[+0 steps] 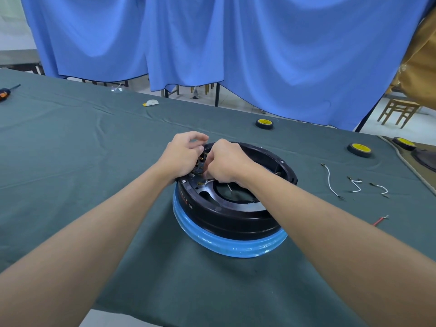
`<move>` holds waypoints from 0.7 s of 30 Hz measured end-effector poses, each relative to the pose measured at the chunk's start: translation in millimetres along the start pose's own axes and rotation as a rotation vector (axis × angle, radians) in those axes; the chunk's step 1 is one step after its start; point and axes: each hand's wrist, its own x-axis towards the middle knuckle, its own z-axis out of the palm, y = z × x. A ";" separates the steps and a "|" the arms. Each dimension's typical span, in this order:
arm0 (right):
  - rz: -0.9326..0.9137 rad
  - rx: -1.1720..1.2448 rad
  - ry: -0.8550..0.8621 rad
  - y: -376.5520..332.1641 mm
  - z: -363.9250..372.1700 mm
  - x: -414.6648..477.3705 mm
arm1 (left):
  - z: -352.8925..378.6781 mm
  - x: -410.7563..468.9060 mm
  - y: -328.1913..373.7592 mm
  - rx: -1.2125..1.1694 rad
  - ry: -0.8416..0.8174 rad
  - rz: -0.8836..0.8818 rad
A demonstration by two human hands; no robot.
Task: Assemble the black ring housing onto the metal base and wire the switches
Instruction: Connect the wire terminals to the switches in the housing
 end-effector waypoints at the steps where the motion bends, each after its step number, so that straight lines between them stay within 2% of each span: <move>1: 0.000 0.002 0.001 -0.2 -0.1 0.2 | 0.2 -0.1 0.1 -0.003 0.000 0.000; 21: 0.017 0.031 0.055 -2.5 10.7 -1.6 | -0.3 1.0 -2.1 -0.002 0.009 0.004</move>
